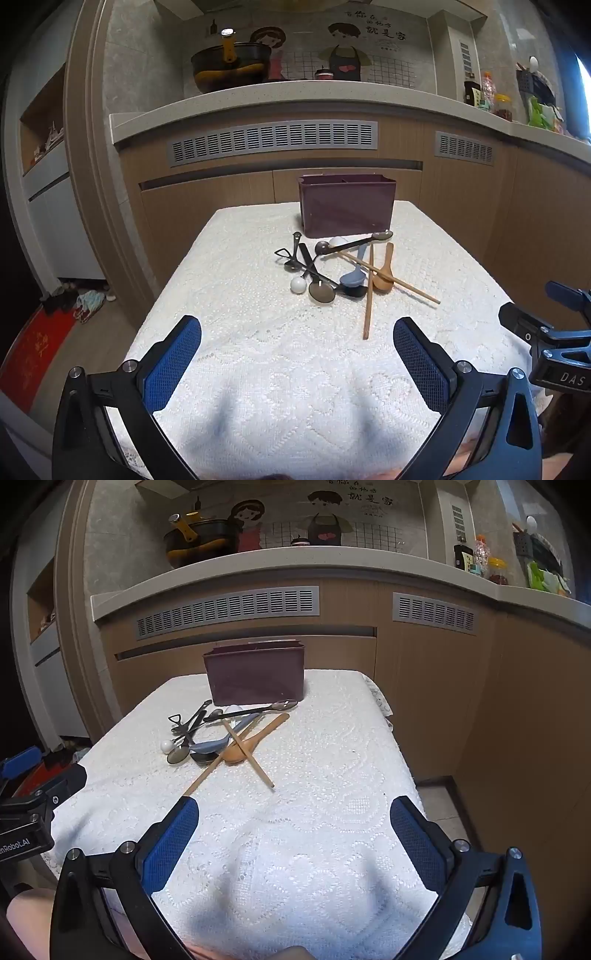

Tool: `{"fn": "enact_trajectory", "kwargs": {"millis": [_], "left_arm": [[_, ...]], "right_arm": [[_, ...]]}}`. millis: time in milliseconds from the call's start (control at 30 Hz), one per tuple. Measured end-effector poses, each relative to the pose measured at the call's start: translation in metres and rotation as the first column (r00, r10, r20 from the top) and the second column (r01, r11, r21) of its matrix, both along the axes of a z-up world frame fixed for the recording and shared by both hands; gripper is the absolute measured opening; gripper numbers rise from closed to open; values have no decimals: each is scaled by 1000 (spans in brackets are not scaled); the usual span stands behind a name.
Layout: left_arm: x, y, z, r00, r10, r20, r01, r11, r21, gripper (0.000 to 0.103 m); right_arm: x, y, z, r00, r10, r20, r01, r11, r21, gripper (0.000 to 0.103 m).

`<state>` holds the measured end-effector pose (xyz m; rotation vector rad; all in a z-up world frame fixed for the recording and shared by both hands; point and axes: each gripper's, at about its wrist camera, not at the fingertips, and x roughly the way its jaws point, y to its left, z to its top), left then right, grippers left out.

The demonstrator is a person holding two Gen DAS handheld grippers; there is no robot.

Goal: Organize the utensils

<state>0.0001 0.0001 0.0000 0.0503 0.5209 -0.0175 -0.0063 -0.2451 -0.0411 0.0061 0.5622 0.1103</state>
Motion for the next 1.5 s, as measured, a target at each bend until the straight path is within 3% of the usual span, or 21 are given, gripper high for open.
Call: {"fn": "enact_trajectory", "kwargs": {"millis": [1033, 1500], "left_arm": [[-11, -6, -5, 1000, -4, -16, 4, 1000, 0, 103], [3, -4, -13, 1000, -4, -28, 4, 1000, -3, 103]], "right_arm": [[5, 1, -5, 1000, 2, -25, -2, 1000, -17, 103], [6, 1, -7, 1000, 2, -29, -3, 1000, -14, 103]]}}
